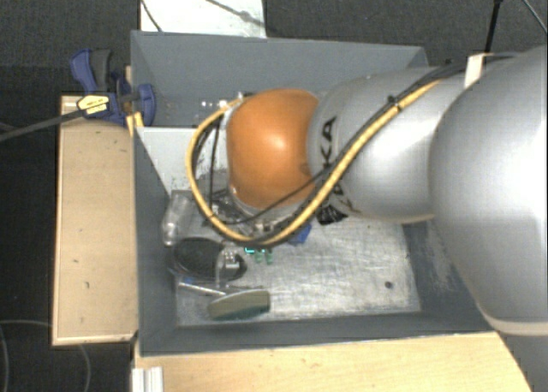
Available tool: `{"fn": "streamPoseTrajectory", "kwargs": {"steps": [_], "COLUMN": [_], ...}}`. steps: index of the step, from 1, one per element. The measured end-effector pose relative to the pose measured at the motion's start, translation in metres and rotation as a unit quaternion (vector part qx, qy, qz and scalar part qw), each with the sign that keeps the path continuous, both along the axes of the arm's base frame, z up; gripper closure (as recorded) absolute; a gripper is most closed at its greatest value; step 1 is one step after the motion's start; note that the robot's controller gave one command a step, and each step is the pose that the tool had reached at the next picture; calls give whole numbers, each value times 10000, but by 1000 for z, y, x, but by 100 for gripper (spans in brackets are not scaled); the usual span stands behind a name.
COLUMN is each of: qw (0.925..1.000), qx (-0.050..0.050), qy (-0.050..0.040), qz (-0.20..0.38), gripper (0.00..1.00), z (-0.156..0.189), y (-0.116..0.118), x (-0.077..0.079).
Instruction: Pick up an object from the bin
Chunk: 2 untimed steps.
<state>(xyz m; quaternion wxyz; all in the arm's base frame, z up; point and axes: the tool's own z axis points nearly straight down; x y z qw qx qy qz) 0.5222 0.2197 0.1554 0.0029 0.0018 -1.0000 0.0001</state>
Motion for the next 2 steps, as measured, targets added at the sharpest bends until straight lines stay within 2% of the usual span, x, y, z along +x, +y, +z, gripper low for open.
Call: {"fn": "streamPoseTrajectory", "kwargs": {"steps": [1,2], "qw": [10000,10000], "qx": [9,10], "qy": [-38,-37], "qz": [-36,-53], "gripper": [100,0], "z": [4,4], "y": [-1,-1], "x": [2,2]}}
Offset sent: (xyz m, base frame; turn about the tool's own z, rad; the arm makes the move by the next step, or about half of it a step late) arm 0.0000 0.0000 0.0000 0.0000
